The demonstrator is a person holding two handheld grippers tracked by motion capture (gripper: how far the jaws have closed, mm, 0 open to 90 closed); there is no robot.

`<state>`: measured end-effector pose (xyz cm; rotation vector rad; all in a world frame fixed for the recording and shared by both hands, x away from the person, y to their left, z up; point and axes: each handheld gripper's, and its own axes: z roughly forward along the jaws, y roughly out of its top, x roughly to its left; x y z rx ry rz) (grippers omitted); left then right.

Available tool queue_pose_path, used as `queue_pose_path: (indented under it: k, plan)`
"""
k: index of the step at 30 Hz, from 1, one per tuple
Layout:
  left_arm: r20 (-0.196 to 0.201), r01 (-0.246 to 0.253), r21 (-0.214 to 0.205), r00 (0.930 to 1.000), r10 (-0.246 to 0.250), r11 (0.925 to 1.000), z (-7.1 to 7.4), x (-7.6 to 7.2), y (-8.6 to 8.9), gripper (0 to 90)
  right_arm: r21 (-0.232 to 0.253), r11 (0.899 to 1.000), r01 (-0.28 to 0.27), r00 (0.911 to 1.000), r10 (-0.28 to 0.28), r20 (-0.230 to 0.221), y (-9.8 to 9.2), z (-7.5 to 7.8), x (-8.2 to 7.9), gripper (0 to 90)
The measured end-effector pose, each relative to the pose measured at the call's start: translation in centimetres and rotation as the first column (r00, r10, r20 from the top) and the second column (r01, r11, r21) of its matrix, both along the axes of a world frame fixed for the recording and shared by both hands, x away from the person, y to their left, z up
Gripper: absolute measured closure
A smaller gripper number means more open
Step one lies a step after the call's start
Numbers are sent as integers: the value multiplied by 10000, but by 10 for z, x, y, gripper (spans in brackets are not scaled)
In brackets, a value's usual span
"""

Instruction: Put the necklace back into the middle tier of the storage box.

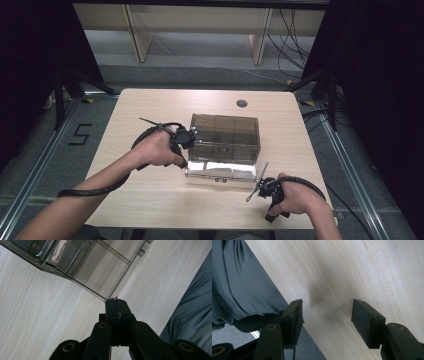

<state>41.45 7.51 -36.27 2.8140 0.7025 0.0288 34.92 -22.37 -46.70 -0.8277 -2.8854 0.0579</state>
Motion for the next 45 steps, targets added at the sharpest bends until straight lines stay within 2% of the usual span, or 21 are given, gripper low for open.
queue_pose_path:
  k: [11, 12, 14, 16, 18, 19, 21, 22, 24, 25, 28, 29, 31, 33, 35, 37, 38, 40, 41, 45]
  plan:
    - [120, 34, -54, 9999, -34, 10000, 0, 4, -4, 889, -91, 9999, 132, 9999, -132, -28, 0, 1, -1, 427]
    - [99, 32, -18, 9999, -32, 10000, 0, 4, -5, 889, 121, 9997, 205, 9996, -202, -221, 0, -1, -1, 427]
    - [81, 71, 2, 9999, -71, 10000, 1, 5, -5, 889, 205, 9996, 182, 9996, -178, -202, -1, -1, 0, 426]
    - [85, 67, -15, 9999, -67, 10000, 1, 6, -6, 888, -90, 9999, 125, 9999, -125, -32, 0, 1, -1, 426]
    - [84, 56, -32, 9999, -55, 10000, 1, 6, -6, 888, 47, 10000, -1, 9999, 2, -151, -1, 0, 0, 426]
    - [96, 23, -69, 10000, -22, 10000, 1, 6, -7, 889, 187, 9996, 220, 9995, -216, -215, -1, -1, -1, 424]
    - [135, 89, -49, 9999, -89, 9999, 1, 7, -7, 888, 56, 9999, 148, 9997, -147, -189, 0, -1, -1, 424]
    - [125, 90, -60, 9999, -89, 9999, 1, 8, -7, 888, 217, 9996, 180, 9996, -175, -223, -1, -2, -1, 425]
    - [108, 52, -72, 9999, -51, 10000, 1, 8, -8, 888, 217, 9996, 186, 9996, -181, -233, -1, -1, -1, 426]
    - [108, 52, -72, 9999, -51, 10000, 1, 8, -8, 888, -54, 9999, 159, 9999, -159, -50, 0, 0, -1, 426]
    - [118, 52, -82, 9999, -51, 10000, 0, 8, -9, 888, -45, 9999, 157, 9999, -157, -54, 0, 0, -1, 426]
    - [156, 26, -140, 9999, -24, 9999, -1, 8, -10, 888, 85, 9998, 187, 9996, -185, -224, 0, -1, -1, 426]
    - [120, 98, -64, 9999, -98, 9999, -1, 10, -10, 888, 216, 9995, 210, 9995, -205, -221, -1, -1, -1, 426]
    - [134, 33, -79, 9999, -32, 10000, -2, 11, -11, 888, -57, 9999, 154, 9999, -155, -61, 0, 0, -1, 426]
    - [150, 69, -58, 9999, -68, 10000, -3, 12, -12, 888, -56, 9999, 154, 9999, -155, -71, 0, 0, -1, 426]
    - [133, 38, -69, 9999, -37, 10000, -4, 12, -12, 888, -34, 9999, 158, 9998, -158, -130, 0, 0, -1, 427]
    - [109, -4, -65, 9999, 5, 10000, -5, 12, -13, 888, 240, 9995, 220, 9995, -215, -229, -1, -2, -1, 427]
    - [136, 78, -20, 9999, -78, 10000, -6, 13, -13, 888, 220, 9995, 215, 9995, -210, -231, -1, -1, -1, 427]
    - [168, 3, -82, 9999, -2, 10000, -8, 13, -14, 888, -36, 9999, 142, 9999, -142, -76, 0, 0, -1, 427]
    - [158, 31, -67, 9999, -30, 10000, -10, 14, -16, 888, -32, 9999, 142, 9999, -142, -34, 1, 0, -1, 427]
